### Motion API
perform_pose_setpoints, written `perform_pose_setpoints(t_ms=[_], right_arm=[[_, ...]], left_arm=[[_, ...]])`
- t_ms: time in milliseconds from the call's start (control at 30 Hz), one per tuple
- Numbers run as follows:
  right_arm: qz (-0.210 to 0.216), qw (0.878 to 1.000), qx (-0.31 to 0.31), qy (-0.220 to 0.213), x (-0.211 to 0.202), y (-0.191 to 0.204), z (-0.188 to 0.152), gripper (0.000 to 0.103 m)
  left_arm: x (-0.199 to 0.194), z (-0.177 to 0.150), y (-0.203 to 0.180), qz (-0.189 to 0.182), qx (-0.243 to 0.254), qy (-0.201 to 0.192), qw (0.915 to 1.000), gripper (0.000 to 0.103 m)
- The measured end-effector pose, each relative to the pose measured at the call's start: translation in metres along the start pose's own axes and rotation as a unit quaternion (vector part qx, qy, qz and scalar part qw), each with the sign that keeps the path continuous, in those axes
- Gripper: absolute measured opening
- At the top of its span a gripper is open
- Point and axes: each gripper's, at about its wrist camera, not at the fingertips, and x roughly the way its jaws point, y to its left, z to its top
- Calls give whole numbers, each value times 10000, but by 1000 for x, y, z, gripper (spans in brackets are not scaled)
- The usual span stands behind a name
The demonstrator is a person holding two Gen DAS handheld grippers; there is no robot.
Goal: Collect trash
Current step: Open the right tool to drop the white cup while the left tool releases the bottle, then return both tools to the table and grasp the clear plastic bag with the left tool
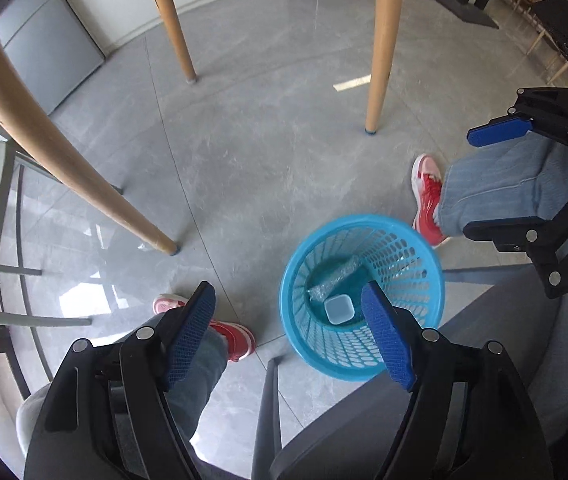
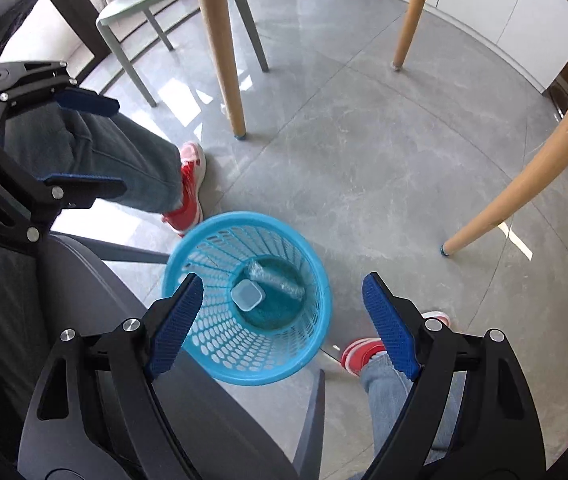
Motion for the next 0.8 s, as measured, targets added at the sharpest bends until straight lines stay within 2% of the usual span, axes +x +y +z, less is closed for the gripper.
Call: perform_pose_setpoints(t_ms=[233,367,467,633,800], right_arm=[[385,9946,-291,-913,-90,26,-5,78],[887,9857,-382,-1379,-136,29,-13,78],[823,9817,-480,-1648,-168,30,-16,78],[621,9721,-472,-2210,-215,28,-12,80],[229,9599,-145,-2790,-254,21,-2,87]], left_arm=[[-82,-12,-19,-170,192,-847,9961,78],[-125,-12,-26,-403,278,-1257,9909,83],[-155,-10,-31,-574,329,-1569,9854,84],[-206,-4,-35,-619,336,-2143,9742,90],[-235,19,-25,-484,-130,-2522,9664,96]])
